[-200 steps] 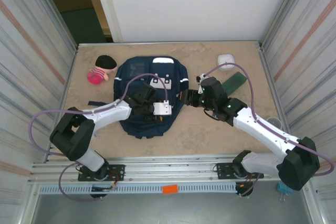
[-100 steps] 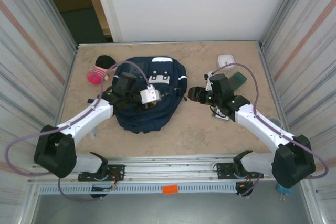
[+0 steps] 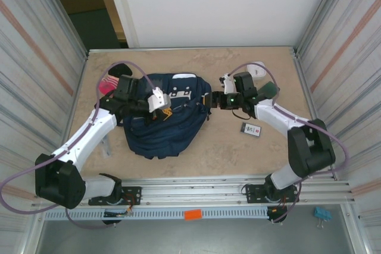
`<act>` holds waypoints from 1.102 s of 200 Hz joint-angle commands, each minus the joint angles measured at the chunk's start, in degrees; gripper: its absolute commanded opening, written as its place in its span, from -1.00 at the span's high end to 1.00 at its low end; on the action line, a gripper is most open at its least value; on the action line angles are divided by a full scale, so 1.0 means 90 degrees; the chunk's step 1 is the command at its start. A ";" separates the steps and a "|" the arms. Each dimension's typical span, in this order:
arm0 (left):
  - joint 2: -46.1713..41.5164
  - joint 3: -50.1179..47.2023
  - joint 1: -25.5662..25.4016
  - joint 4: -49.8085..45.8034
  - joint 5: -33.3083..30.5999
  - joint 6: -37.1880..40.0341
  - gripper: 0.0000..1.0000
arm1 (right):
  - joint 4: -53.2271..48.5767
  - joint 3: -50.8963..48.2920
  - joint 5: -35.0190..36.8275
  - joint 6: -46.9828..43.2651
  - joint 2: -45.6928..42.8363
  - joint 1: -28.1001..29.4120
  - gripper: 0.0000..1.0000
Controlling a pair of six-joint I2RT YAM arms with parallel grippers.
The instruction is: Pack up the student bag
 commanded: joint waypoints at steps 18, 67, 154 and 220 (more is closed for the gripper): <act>-0.0373 0.0385 0.0081 0.0141 0.0703 0.0107 1.00 | 0.0531 0.0584 -0.1210 -0.0157 0.0823 0.0014 -0.32; -0.0318 0.0483 0.0233 0.0198 0.0645 0.0090 1.00 | 0.0518 0.0526 -0.1786 -0.0196 0.1004 0.0124 -0.28; 0.0168 0.1548 0.0233 -0.0669 0.0270 0.0954 1.00 | 0.0449 0.0506 -0.2543 -0.0141 0.0877 0.0196 -0.05; 0.0134 0.1368 0.0233 -0.0535 0.0312 0.0892 1.00 | 0.1348 0.0319 -0.2925 0.0511 0.0934 0.0185 0.03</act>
